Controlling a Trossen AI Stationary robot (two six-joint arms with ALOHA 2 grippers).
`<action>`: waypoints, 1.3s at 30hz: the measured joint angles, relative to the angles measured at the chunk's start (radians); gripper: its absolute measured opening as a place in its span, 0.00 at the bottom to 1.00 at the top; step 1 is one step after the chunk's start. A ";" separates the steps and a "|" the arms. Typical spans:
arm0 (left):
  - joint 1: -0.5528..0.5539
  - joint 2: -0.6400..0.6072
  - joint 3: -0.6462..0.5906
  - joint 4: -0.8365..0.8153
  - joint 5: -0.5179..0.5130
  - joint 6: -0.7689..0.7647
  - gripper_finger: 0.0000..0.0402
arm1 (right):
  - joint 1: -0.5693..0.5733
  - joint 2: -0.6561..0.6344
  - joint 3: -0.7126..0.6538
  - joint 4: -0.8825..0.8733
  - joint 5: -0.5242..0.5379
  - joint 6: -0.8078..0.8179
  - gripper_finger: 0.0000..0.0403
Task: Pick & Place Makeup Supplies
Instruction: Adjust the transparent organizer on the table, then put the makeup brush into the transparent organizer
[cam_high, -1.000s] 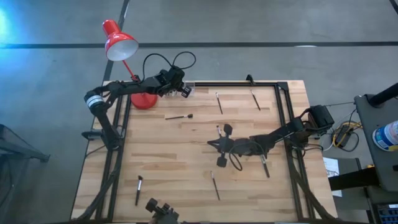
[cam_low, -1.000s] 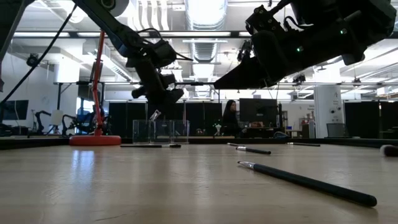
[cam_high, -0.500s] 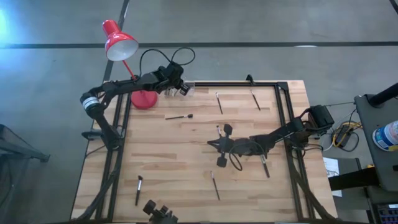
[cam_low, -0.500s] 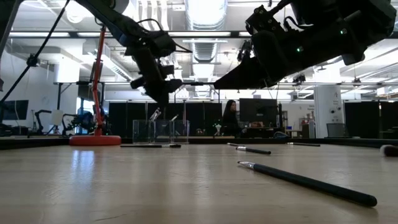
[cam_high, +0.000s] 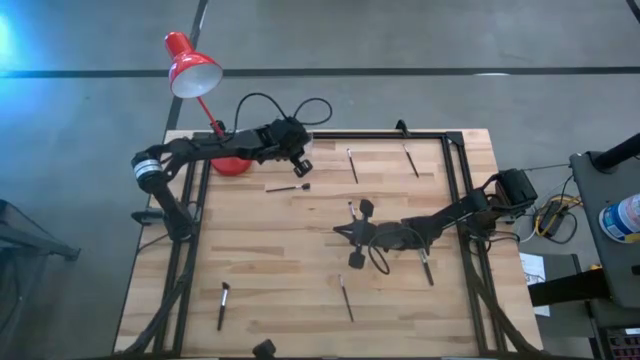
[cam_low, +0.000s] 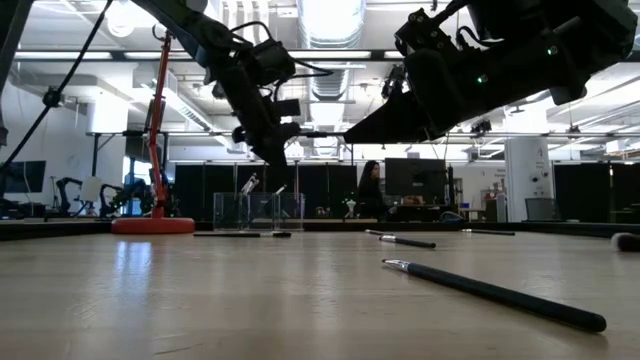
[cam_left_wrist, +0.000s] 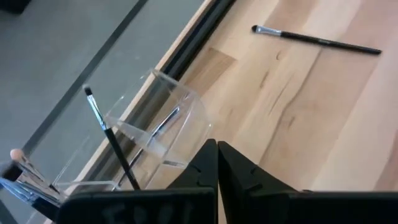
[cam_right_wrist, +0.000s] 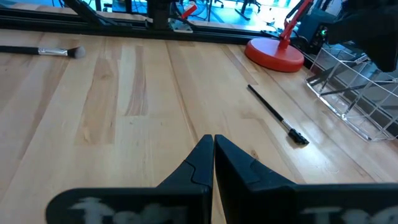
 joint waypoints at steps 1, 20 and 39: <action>0.001 0.000 -0.010 0.010 -0.001 -0.001 0.01 | 0.000 0.000 0.000 0.000 0.000 0.000 0.02; 0.069 0.050 -0.109 0.174 -0.037 -0.002 0.00 | 0.000 0.000 -0.001 0.000 0.000 0.000 0.02; -0.002 -0.004 -0.111 0.050 -0.112 0.002 0.00 | 0.000 0.000 -0.001 -0.008 0.000 0.000 0.02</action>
